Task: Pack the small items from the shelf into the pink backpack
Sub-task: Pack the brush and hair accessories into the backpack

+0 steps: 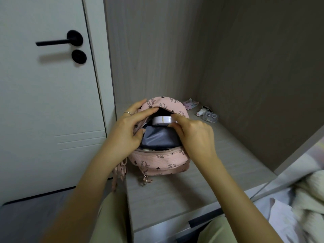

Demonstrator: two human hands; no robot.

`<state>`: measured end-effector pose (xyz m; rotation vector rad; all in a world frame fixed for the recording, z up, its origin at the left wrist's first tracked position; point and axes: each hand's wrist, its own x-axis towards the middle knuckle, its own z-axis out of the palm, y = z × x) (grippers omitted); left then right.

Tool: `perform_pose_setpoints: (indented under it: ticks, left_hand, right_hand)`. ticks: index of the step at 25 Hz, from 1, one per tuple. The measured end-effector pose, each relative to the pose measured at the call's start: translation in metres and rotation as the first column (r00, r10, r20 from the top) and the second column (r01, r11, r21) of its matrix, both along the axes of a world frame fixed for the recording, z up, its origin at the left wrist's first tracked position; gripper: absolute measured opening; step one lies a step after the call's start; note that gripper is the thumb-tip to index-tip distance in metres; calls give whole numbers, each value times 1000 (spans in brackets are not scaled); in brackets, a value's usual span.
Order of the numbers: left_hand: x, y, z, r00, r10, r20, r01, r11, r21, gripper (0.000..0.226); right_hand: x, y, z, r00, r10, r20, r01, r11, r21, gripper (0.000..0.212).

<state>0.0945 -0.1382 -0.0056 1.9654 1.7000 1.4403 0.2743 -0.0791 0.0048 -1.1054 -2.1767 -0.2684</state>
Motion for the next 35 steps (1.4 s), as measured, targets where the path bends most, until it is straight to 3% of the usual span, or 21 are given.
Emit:
perform_pose_setpoints:
  ticks: [5, 9, 13, 16, 22, 26, 31, 35]
  left_hand:
    - [7, 0, -1, 999, 29, -15, -29, 998, 53, 70]
    - [8, 2, 0, 998, 49, -41, -46, 996, 73, 66]
    - [6, 5, -1, 990, 80, -115, -76, 996, 40, 69]
    - [3, 7, -1, 990, 73, -119, -69, 997, 32, 68]
    - [-1, 9, -3, 996, 23, -81, -24, 1000, -12, 74]
    - [-2, 11, -3, 991, 6, -137, -15, 998, -64, 84]
    - [-5, 12, -6, 989, -13, -150, 2, 997, -73, 81]
    - [-5, 11, -8, 990, -41, -136, 40, 999, -14, 74]
  right_hand:
    - [-7, 14, -2, 964, -184, 190, 199, 978, -64, 24]
    - [-3, 9, -1, 926, -131, 355, 151, 988, -31, 15]
    - [2, -8, -2, 980, -89, 178, 66, 989, 131, 25]
    - [0, -8, -4, 966, 36, 258, -49, 998, 46, 40]
    - [-5, 10, 2, 946, 83, 314, -62, 995, -77, 52]
    - [-8, 6, 1, 929, 55, 365, -25, 996, -87, 55]
    - [18, -8, 4, 926, 226, 303, -148, 954, -261, 58]
    - [18, -3, 4, 932, 189, 310, -130, 971, -202, 44]
